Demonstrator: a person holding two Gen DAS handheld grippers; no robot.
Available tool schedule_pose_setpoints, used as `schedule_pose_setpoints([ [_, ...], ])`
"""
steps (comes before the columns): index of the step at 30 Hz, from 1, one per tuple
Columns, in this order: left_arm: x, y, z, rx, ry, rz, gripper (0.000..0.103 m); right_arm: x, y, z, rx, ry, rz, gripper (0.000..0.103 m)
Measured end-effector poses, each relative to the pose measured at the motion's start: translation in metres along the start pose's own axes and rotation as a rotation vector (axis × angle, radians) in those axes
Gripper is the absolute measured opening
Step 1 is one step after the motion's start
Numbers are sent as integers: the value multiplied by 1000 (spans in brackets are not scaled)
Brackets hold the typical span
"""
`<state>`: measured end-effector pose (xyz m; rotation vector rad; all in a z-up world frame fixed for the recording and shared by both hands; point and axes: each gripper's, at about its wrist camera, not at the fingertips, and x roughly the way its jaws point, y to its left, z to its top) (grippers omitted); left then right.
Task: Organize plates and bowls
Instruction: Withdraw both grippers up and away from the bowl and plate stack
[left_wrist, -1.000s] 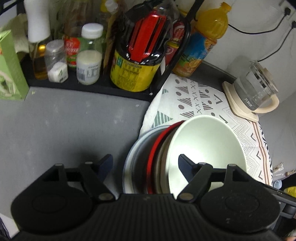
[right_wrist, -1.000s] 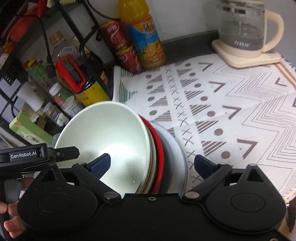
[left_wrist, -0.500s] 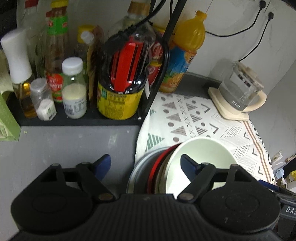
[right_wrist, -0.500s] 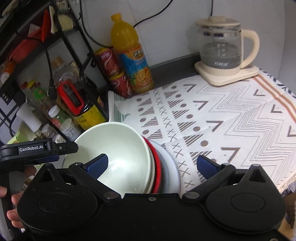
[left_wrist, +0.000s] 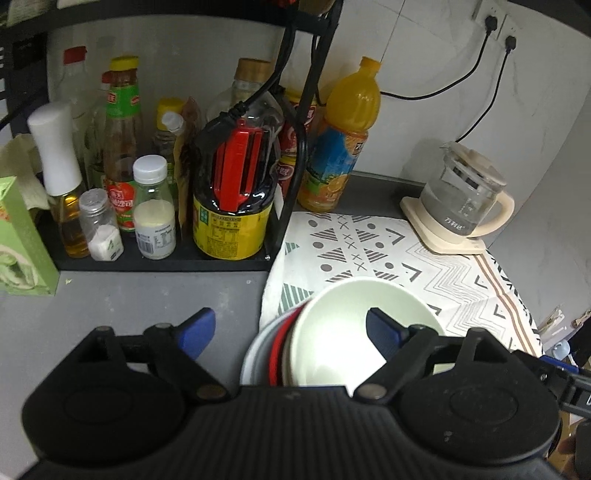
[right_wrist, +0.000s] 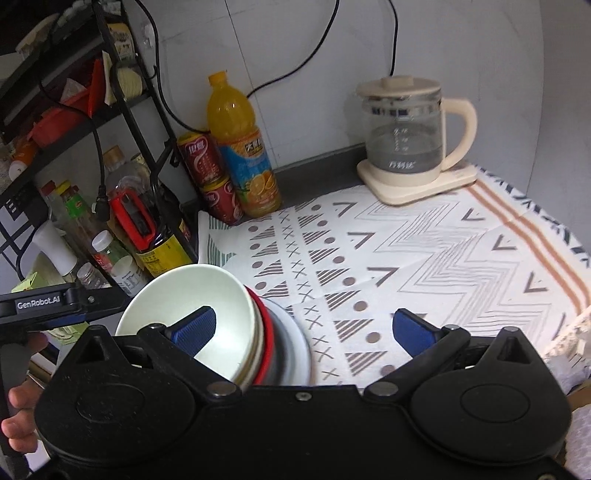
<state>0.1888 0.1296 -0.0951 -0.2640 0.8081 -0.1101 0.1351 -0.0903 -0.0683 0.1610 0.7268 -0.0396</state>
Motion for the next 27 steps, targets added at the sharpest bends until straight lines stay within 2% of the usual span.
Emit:
schedule_pose_setpoints([
  [4, -24, -9, -14, 1, -53, 27, 90, -22, -6, -5, -31, -29, -14, 103],
  [9, -44, -20, -30, 29, -86, 59, 97, -44, -14, -12, -37, -60, -33, 103],
  [11, -53, -24, -36, 37, -95, 61, 103, -53, -16, -16, -49, -67, -35, 103],
  [19, -82, -39, -62, 62, -105, 64, 103, -86, -24, -32, -81, -104, -63, 103],
  [27, -111, -52, -88, 105, -133, 53, 103, -118, -33, -55, -90, -129, -49, 103],
])
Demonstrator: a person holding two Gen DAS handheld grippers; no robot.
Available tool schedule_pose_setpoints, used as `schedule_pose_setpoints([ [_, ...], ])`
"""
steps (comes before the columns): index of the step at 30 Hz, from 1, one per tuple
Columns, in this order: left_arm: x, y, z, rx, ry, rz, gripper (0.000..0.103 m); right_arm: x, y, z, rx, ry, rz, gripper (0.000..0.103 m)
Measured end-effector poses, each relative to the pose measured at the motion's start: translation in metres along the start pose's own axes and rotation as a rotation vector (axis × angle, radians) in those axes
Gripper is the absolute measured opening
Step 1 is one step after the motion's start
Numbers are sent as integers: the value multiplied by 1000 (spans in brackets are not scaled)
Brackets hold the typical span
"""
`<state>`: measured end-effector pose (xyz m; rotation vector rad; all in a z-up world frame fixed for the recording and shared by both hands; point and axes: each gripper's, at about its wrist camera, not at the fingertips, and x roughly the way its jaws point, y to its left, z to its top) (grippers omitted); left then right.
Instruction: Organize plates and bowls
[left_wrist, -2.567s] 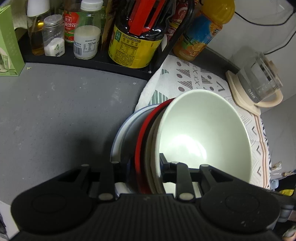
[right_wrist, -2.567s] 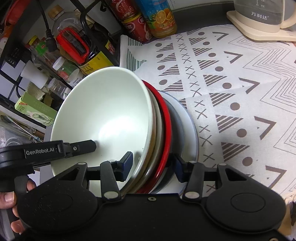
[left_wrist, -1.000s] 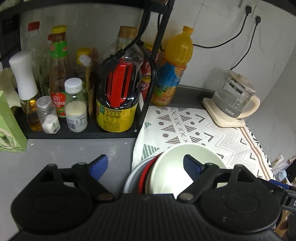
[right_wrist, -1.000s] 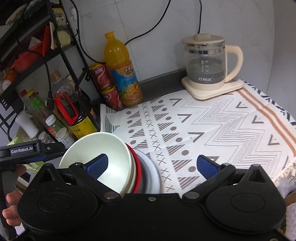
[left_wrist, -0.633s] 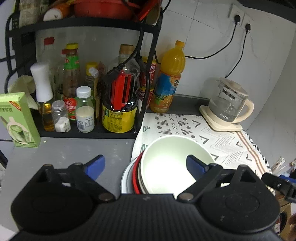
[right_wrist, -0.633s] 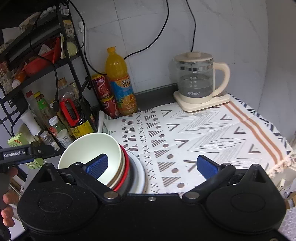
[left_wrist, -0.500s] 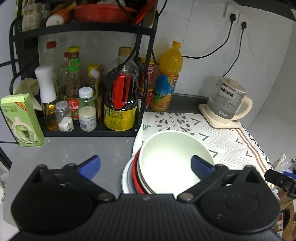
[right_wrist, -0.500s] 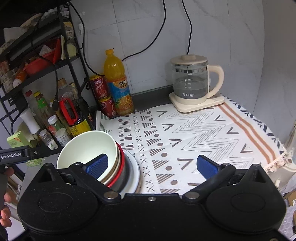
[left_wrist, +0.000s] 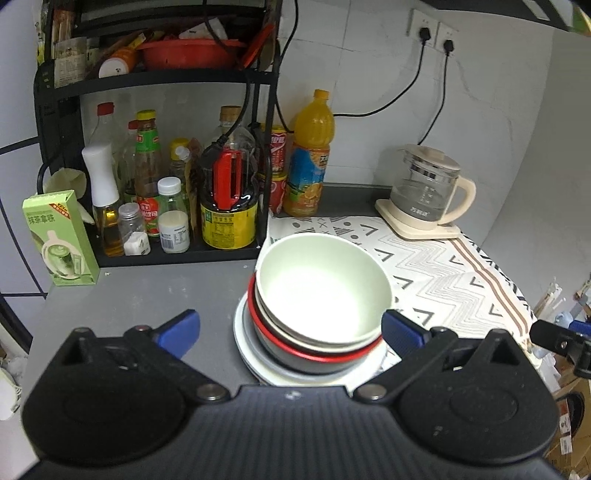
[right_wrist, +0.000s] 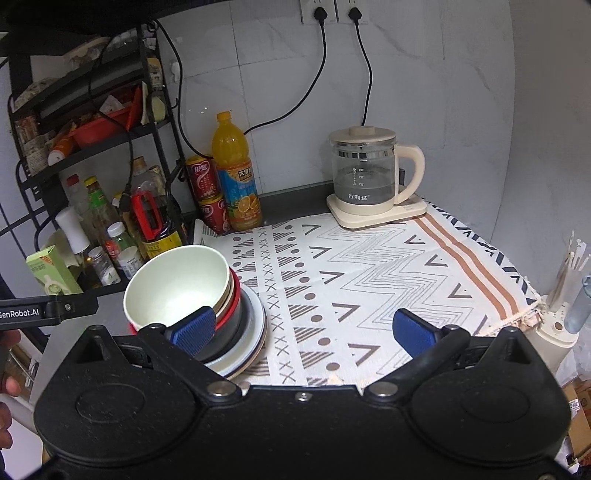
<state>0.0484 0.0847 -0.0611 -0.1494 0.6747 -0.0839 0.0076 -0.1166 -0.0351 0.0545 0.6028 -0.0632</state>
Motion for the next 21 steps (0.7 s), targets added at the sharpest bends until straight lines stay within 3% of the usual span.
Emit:
schedule_pose_setpoints([
  [12, -38, -7, -28, 34, -32, -19, 103, -37, -6, -23, -7, -23, 26, 103],
  [21, -52, -4, -42, 51, -3, -44, 103, -52, -10, -38, 15, 32, 10, 103],
])
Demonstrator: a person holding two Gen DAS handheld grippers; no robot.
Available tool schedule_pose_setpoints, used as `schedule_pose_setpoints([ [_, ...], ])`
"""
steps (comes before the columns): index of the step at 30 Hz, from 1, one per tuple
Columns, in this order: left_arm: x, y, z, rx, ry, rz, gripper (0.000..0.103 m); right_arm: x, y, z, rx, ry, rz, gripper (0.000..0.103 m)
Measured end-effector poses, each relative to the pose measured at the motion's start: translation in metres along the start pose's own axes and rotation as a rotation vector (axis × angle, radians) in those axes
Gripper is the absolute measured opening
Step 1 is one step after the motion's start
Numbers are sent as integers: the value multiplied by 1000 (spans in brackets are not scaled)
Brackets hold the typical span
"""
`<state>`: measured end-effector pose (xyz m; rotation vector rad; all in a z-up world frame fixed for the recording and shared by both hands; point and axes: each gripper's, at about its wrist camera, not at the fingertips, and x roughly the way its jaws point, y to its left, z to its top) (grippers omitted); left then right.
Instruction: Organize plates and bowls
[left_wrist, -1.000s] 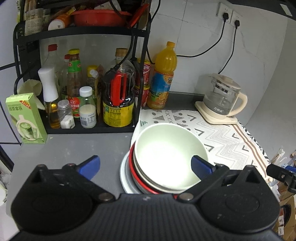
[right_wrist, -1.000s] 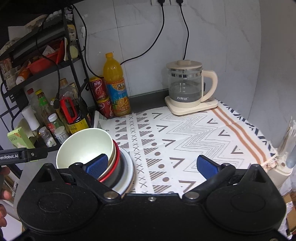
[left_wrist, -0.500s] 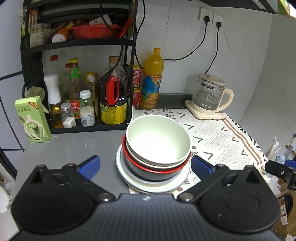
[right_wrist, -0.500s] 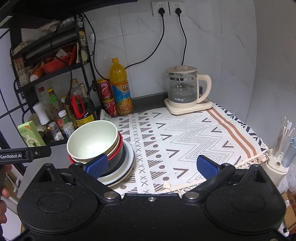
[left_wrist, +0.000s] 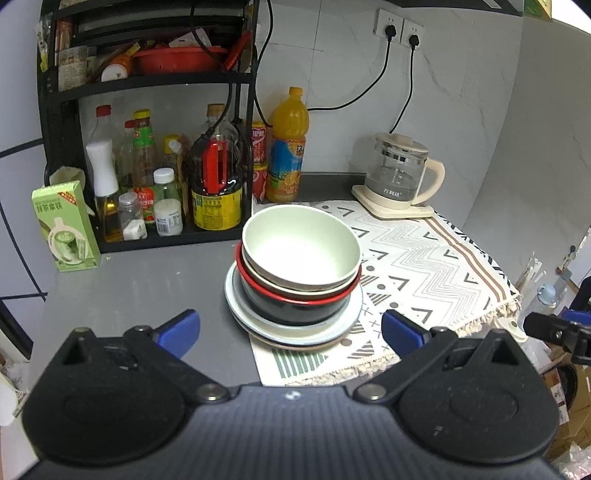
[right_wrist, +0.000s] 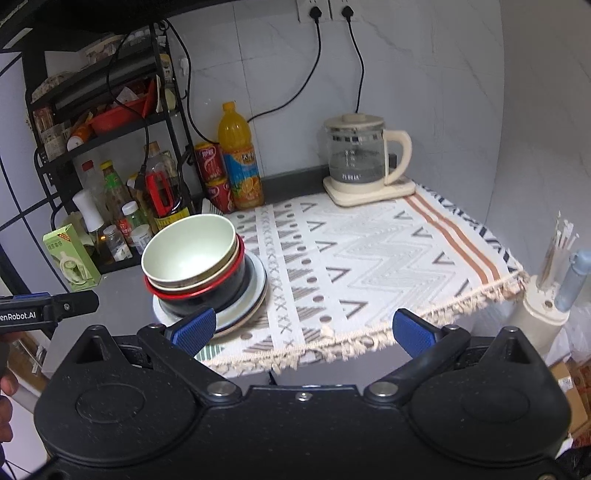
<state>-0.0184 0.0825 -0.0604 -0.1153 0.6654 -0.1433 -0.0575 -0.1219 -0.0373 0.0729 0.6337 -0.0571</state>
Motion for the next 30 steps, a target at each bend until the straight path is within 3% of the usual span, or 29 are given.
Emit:
schedule_pose_setpoints([
  [30, -7, -13, 0, 5, -2, -3, 103, -8, -6, 2, -8, 5, 41, 103],
])
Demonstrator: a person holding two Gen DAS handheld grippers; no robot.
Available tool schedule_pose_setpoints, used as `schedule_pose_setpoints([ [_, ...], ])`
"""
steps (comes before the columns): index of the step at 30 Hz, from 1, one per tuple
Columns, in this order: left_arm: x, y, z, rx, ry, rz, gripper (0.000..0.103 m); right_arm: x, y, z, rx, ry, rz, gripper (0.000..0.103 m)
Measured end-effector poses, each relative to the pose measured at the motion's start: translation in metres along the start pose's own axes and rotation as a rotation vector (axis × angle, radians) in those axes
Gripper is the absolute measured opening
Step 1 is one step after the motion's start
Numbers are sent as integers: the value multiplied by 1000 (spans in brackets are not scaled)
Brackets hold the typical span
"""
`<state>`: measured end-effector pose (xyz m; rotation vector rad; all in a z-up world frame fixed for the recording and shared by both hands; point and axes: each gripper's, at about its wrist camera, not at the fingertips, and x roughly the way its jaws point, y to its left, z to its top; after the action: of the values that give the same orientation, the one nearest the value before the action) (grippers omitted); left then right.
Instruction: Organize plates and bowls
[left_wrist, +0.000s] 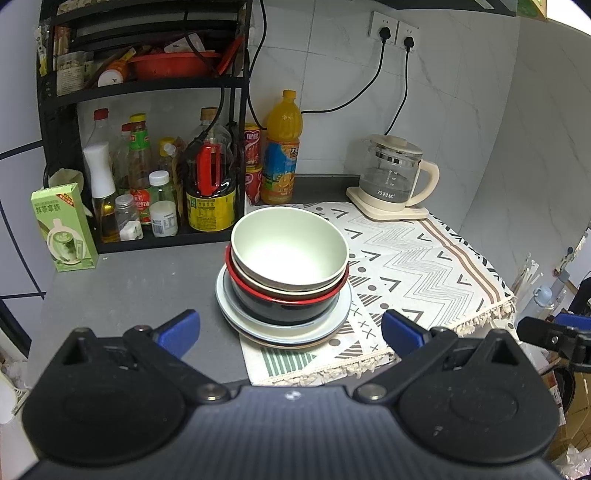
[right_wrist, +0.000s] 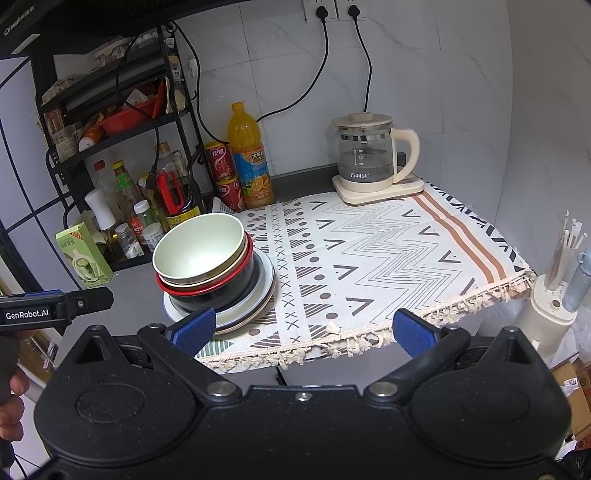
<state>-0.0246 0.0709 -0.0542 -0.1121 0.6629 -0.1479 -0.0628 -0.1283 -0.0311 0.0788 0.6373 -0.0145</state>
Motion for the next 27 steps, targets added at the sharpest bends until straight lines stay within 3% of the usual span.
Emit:
schedule_pose_setpoints([
  [27, 0, 5, 2, 4, -1, -2, 103, 2, 4, 0, -3, 7, 2, 103],
])
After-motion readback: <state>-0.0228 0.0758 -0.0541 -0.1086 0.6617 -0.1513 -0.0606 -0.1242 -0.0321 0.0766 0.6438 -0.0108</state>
